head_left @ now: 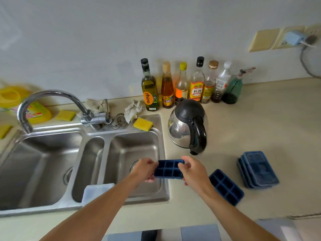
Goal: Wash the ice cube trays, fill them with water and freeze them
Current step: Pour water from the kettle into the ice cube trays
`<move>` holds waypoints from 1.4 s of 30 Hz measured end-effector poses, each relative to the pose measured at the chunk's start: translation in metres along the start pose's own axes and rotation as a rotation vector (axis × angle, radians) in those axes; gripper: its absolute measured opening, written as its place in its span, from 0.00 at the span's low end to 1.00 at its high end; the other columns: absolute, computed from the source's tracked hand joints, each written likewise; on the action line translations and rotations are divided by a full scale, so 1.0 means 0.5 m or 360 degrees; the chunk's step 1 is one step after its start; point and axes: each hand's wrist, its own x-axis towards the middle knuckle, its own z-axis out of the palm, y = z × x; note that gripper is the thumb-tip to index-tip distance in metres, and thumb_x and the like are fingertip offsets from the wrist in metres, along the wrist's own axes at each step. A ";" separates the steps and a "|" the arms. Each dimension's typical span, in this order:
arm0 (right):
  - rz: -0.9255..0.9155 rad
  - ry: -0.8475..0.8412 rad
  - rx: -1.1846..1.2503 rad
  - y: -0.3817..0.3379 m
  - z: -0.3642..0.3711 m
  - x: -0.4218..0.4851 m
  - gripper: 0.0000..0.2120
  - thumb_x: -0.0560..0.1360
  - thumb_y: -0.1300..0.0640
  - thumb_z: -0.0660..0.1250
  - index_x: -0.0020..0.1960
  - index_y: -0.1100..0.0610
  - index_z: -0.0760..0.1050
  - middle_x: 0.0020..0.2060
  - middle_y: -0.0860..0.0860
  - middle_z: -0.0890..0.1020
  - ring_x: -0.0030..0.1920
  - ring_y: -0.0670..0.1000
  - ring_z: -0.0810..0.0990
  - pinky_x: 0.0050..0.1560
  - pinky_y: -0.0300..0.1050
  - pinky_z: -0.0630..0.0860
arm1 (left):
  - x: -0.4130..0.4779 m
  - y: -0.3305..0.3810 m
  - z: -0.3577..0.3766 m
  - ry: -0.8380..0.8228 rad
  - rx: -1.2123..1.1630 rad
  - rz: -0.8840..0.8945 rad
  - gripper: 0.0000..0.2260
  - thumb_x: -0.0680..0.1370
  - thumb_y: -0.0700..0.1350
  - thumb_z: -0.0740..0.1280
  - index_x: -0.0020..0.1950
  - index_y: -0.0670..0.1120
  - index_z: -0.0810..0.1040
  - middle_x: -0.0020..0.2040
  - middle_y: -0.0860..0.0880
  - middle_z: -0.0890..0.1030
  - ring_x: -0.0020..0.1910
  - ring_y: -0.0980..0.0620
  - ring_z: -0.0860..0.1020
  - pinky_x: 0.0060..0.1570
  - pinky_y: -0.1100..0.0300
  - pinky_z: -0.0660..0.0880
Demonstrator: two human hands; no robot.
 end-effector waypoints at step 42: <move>0.0598 -0.0200 0.0301 -0.006 0.349 0.176 0.04 0.83 0.56 0.63 0.52 0.51 0.77 0.53 0.54 0.84 0.52 0.51 0.83 0.51 0.44 0.82 | 0.201 -0.160 -0.239 0.0048 -0.0033 -0.0290 0.08 0.83 0.39 0.62 0.48 0.45 0.80 0.47 0.42 0.82 0.41 0.47 0.82 0.47 0.49 0.83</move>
